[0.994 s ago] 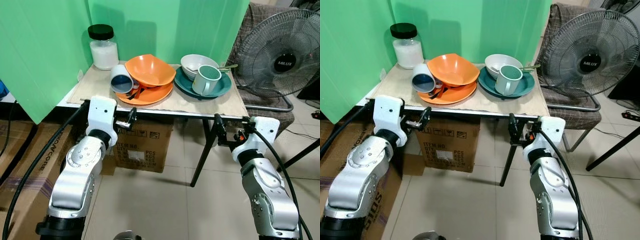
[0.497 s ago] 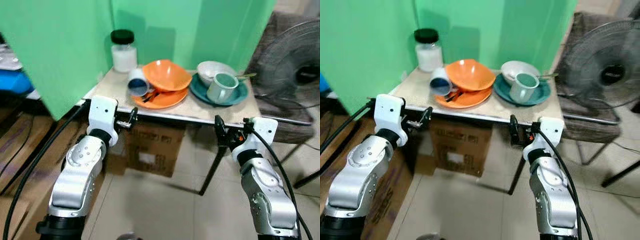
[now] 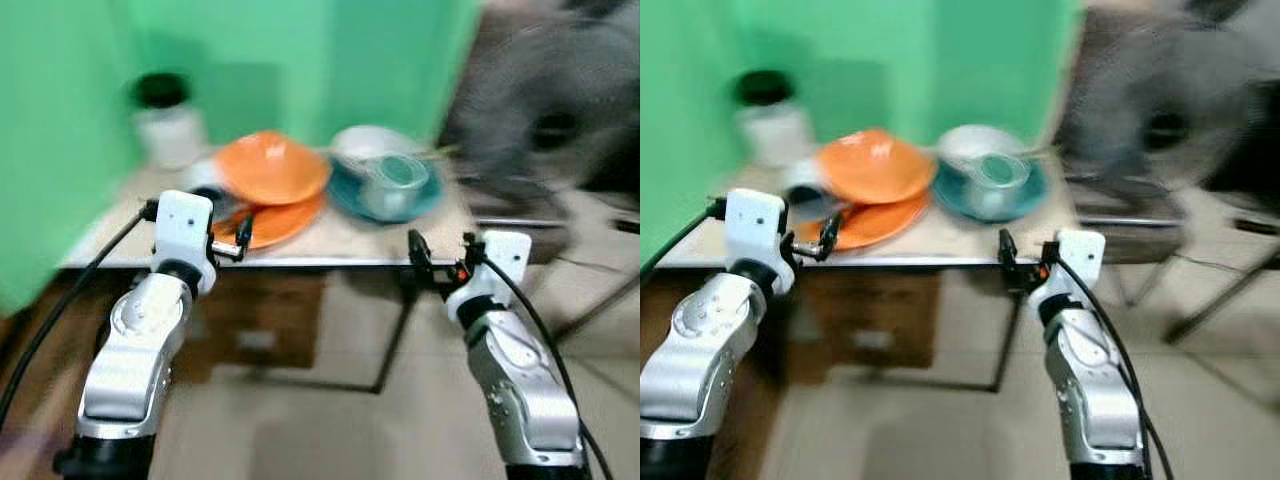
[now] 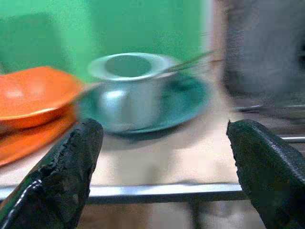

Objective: Setting the table

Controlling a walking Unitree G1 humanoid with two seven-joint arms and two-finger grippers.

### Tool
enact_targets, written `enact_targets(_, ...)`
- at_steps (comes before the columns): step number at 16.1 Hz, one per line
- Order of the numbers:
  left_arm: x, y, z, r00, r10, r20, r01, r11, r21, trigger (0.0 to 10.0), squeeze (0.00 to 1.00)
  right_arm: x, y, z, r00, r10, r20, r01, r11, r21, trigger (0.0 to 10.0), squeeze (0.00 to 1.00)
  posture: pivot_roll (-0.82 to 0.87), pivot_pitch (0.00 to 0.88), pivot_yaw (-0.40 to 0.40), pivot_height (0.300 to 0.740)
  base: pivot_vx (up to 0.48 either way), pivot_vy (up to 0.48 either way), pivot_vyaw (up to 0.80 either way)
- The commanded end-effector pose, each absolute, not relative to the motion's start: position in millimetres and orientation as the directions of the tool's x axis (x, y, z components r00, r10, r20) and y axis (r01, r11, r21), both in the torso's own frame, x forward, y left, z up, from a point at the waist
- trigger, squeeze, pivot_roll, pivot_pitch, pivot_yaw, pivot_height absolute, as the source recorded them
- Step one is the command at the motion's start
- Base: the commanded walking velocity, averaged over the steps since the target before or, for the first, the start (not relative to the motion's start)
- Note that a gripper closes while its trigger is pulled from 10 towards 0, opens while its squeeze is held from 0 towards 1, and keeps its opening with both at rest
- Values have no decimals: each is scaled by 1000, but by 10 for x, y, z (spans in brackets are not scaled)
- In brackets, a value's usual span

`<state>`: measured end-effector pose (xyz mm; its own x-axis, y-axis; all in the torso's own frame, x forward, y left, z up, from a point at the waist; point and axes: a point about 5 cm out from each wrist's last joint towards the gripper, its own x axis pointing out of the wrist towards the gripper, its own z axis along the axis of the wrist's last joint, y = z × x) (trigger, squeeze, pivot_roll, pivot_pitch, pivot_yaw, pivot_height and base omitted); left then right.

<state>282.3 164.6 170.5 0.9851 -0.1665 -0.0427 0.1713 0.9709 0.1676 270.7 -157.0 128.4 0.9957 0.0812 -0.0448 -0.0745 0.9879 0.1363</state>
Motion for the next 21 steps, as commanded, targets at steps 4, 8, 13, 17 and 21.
enact_targets(4,2752,1552,1692,978,-203,-50,209,961,180,10000,1000,2704,-1637,1264,997,59,-57,-52,990,128,10000,0,124,0,-56,740,306,0,0)
enact_targets(8,2683,1498,1705,968,-250,-37,252,945,208,10000,1000,2644,-1611,1326,993,117,13,-117,968,221,10000,1000,135,0,-72,740,0,0,0)
enact_targets(13,2615,1476,1687,944,-325,-56,329,920,212,10000,1000,2668,-1598,1326,994,106,32,-110,962,250,10000,1000,152,0,-70,740,0,0,0)
enact_targets(17,2559,1419,1661,873,-473,-117,487,850,200,10000,1000,2815,-1528,1255,996,89,-10,-84,967,239,10000,1000,161,0,-64,740,0,0,0)
enact_targets(21,2497,1397,1629,831,-533,-159,556,805,207,10000,1000,3068,-1265,1216,988,148,-50,-136,972,191,10000,1000,151,0,-54,740,0,0,0)
